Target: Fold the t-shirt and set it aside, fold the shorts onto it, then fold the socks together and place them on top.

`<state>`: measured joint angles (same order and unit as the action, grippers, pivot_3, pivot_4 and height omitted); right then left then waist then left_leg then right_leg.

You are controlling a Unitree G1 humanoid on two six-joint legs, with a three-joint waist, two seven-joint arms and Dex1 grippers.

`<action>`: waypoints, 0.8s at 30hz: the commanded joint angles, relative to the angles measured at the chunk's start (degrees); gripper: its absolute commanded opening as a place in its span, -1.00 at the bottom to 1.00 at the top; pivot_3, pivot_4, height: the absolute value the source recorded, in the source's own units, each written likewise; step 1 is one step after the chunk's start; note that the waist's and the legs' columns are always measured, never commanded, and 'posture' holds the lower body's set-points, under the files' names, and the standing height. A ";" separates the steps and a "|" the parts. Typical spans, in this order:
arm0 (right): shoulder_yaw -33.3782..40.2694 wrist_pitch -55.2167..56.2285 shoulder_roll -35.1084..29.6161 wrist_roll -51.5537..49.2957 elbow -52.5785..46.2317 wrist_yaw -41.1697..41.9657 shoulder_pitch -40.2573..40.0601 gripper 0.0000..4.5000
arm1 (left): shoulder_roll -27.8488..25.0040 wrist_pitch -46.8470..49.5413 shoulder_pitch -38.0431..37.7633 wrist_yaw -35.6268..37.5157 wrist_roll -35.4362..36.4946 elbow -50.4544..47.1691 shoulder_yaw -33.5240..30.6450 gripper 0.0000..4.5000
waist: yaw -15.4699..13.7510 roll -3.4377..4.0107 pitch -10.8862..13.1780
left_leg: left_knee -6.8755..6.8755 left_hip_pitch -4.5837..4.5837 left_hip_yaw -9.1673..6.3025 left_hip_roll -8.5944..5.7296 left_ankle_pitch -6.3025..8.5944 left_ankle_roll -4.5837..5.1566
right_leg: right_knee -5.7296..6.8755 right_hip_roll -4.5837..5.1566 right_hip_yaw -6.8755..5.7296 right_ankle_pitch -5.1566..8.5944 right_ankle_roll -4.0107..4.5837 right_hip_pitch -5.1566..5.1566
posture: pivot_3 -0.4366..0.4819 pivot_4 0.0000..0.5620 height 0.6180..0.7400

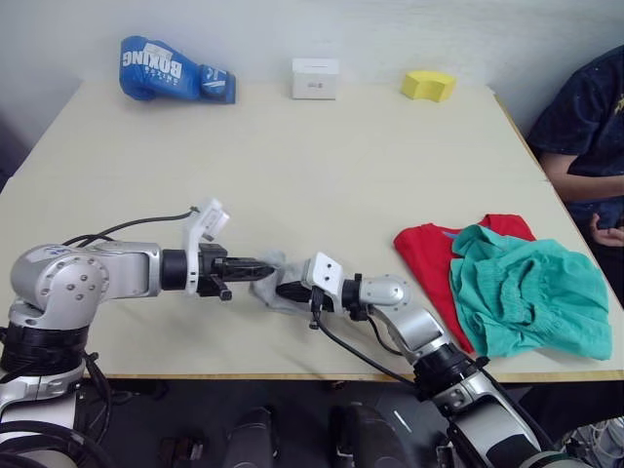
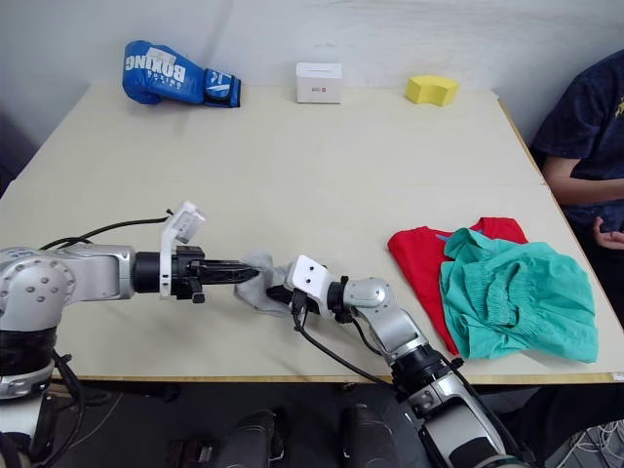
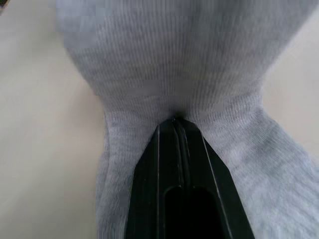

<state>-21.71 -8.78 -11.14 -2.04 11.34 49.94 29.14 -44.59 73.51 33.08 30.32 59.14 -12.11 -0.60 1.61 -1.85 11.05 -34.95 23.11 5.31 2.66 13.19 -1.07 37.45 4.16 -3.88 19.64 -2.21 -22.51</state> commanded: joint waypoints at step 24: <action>15.12 -30.35 -14.29 -13.38 -34.20 -3.65 -17.48 -1.00 | 7.11 -27.77 -4.37 21.71 -18.70 -0.63 6.29 1.00 | -0.43 0.02 0.04 | 0.01 0.16 0.01 0.04 -0.03 0.33 | -0.13 -0.03 -0.01 0.02 -0.01 -0.08 | -0.05 -0.47 1.00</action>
<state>-9.54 -37.71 -24.75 -11.72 -19.25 45.09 12.04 -36.91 48.24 28.93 49.40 39.07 -10.64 8.91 1.17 -1.83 11.10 -34.93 23.27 5.33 2.70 13.14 -0.67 37.29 4.12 -3.89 19.66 -2.21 -22.59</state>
